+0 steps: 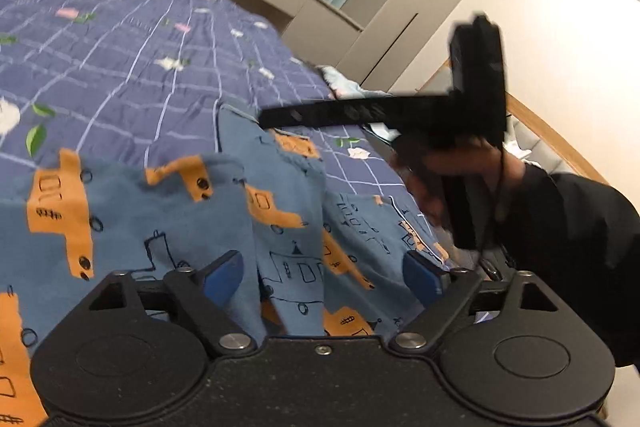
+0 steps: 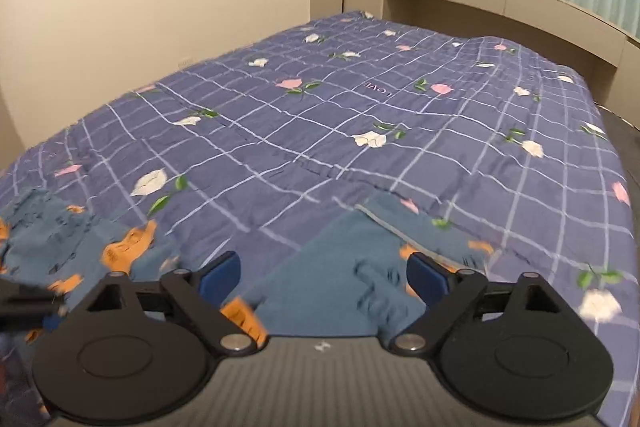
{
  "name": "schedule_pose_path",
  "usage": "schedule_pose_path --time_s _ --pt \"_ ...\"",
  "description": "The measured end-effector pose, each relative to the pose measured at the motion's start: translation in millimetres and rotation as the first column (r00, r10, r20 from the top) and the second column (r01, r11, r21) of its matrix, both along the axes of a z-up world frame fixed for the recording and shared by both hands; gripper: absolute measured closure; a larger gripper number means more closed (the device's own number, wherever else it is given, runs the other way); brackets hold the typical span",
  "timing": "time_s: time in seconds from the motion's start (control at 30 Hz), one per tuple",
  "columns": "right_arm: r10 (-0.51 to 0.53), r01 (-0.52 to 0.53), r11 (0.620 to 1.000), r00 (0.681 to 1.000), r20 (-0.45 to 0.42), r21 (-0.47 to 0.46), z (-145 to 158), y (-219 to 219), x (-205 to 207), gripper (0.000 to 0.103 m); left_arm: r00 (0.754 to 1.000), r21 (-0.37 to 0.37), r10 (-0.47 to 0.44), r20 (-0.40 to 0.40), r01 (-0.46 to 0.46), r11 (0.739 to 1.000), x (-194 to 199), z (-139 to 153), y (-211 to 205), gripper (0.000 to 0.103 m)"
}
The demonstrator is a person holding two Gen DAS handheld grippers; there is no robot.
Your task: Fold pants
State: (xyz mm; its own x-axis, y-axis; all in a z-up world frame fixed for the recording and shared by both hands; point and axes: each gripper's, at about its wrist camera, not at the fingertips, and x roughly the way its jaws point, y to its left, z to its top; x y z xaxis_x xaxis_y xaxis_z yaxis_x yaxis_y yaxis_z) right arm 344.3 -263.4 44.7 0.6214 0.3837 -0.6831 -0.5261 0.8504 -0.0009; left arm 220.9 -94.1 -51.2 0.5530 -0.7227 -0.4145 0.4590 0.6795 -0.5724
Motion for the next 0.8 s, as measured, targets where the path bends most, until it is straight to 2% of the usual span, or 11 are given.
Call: schedule_pose_path --time_s 0.1,0.33,0.4,0.43,0.47,0.5,0.53,0.6,0.63,0.67,0.8 --pt "-0.001 0.000 0.999 1.000 -0.020 -0.035 -7 16 19 0.015 0.999 -0.015 0.016 -0.034 -0.017 1.000 5 -2 6 0.033" --pt "-0.038 0.032 0.993 0.998 -0.049 -0.110 -28 47 41 0.022 0.993 0.041 0.073 -0.095 -0.069 0.997 12 -6 9 0.033" --pt "-0.057 0.048 0.988 0.996 -0.061 -0.147 -35 55 46 0.028 0.989 0.048 0.088 -0.117 -0.083 0.995 13 -7 10 0.038" --pt "-0.069 0.057 0.984 0.995 -0.067 -0.167 -39 59 47 0.035 0.987 0.055 0.096 -0.125 -0.090 0.994 14 -8 10 0.041" --pt "-0.080 0.066 0.981 0.994 -0.070 -0.183 -42 62 49 0.043 0.986 0.067 0.104 -0.134 -0.095 0.993 15 -8 9 0.050" --pt "-0.093 0.078 0.977 0.993 -0.067 -0.199 -45 63 50 0.046 0.984 0.078 0.107 -0.141 -0.097 0.992 16 -8 9 0.062" --pt "-0.105 0.090 0.974 0.993 -0.061 -0.208 -46 63 50 0.052 0.982 0.086 0.106 -0.155 -0.094 0.992 18 -9 8 0.069" --pt "-0.124 0.111 0.971 0.991 -0.049 -0.212 -45 62 49 0.072 0.978 0.092 0.102 -0.183 -0.086 0.992 21 -10 8 0.091" --pt "-0.131 0.119 0.970 0.990 -0.045 -0.210 -44 60 49 0.091 0.978 0.089 0.099 -0.186 -0.084 0.993 21 -10 8 0.095" --pt "-0.133 0.122 0.972 0.990 -0.044 -0.201 -42 58 47 0.098 0.979 0.086 0.091 -0.184 -0.076 0.993 22 -10 7 0.099" --pt "-0.155 0.154 0.978 0.988 -0.001 -0.138 -28 38 36 0.101 0.987 0.097 0.068 -0.148 -0.054 0.994 19 -2 -1 0.103"
